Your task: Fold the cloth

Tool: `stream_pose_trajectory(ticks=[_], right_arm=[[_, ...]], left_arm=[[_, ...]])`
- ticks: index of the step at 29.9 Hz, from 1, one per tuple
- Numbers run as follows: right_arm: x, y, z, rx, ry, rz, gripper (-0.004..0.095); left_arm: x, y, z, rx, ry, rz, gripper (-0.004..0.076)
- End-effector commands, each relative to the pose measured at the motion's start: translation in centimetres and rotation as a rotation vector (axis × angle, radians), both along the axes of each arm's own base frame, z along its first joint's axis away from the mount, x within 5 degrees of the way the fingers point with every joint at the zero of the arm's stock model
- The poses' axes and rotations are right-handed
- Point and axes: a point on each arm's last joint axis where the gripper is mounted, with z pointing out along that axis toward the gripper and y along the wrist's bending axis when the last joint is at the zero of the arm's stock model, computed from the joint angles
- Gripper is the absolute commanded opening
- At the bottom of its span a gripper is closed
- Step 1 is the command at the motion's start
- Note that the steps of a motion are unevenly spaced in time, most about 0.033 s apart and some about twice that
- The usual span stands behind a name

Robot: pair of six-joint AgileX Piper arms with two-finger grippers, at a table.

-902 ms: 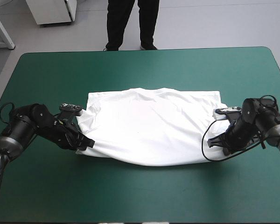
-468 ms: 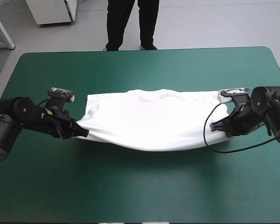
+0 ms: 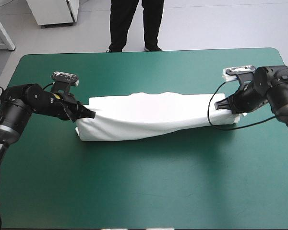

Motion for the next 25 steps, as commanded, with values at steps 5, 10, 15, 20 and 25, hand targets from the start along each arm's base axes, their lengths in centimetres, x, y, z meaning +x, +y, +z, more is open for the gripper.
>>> stream_pose_trajectory(ticks=[5,10,15,20,25], right_arm=[[4.8,-0.1,0.8,-0.012,-0.091,-0.010,-0.0019],[8.0,0.2,-1.1,-0.006,-0.090,-0.010,-0.0019],[10.2,0.5,-2.4,0.003,-0.087,-0.010,-0.0019],[11.7,0.9,-3.5,0.041,-0.077,-0.011,-0.0017],[12.0,0.5,-4.1,0.123,-0.046,0.016,0.0028]], left_arm=[[3.6,-0.2,0.5,-0.031,-0.170,0.064,-0.0009],[6.8,-0.3,-0.5,-0.002,-0.198,0.074,-0.0009],[9.8,-0.4,-1.3,0.044,-0.200,0.067,-0.0009],[11.6,-0.6,-3.0,0.058,-0.169,0.062,-0.0009],[12.0,-0.6,-4.2,0.066,-0.123,0.054,-0.0008]])
